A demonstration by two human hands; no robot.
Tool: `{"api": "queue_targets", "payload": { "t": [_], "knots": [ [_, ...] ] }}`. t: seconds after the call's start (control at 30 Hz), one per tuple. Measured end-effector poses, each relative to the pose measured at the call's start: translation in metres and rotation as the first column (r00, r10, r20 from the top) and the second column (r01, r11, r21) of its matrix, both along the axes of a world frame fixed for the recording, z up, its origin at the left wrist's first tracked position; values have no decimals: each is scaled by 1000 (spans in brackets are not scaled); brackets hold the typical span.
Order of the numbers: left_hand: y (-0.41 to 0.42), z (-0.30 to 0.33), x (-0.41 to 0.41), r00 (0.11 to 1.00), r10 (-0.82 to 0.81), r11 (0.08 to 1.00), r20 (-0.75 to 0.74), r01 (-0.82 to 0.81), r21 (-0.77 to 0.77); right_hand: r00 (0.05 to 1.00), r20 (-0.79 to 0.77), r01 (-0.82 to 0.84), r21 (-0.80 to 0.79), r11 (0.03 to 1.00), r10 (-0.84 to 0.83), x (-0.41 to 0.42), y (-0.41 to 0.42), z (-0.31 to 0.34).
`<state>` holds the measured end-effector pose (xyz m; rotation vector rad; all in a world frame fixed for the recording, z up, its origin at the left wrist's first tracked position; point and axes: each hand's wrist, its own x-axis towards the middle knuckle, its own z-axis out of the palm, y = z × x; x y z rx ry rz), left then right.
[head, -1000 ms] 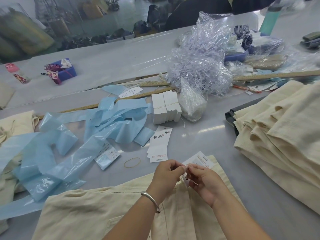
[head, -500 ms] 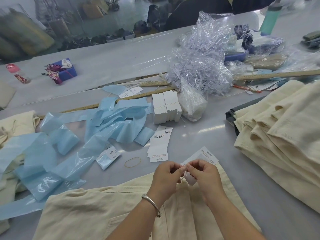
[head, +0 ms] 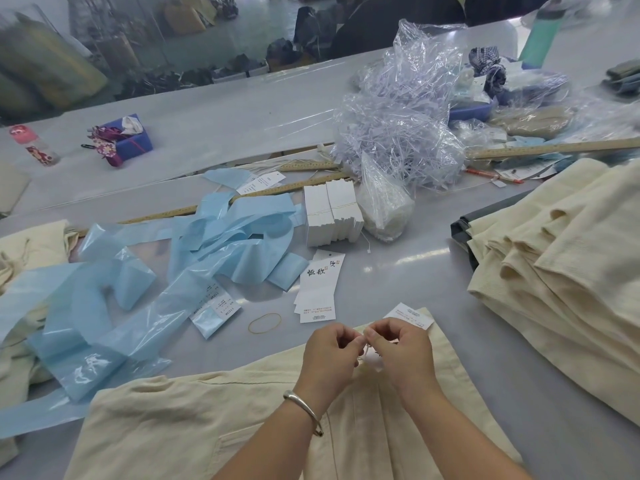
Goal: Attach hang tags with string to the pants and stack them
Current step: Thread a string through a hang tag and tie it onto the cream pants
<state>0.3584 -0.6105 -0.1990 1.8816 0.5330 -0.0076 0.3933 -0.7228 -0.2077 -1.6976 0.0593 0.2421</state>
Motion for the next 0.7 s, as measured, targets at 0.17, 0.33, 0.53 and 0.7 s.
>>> {"api": "queue_targets", "payload": {
  "t": [0.17, 0.33, 0.53, 0.7],
  "knots": [
    [2, 8, 7, 999, 17, 998, 36, -19, 54, 888, -456, 148, 384, 911, 48, 10, -4, 5],
    [2, 9, 6, 998, -36, 999, 55, 35, 18, 802, -566, 155, 502, 851, 188, 10, -8, 2],
    [-3, 9, 2, 996, -43, 997, 76, 48, -66, 808, -551, 124, 506, 854, 209, 11, -9, 1],
    [0, 10, 3, 999, -18, 993, 48, 23, -113, 811, -546, 124, 511, 850, 210, 10, -10, 0]
  ]
}}
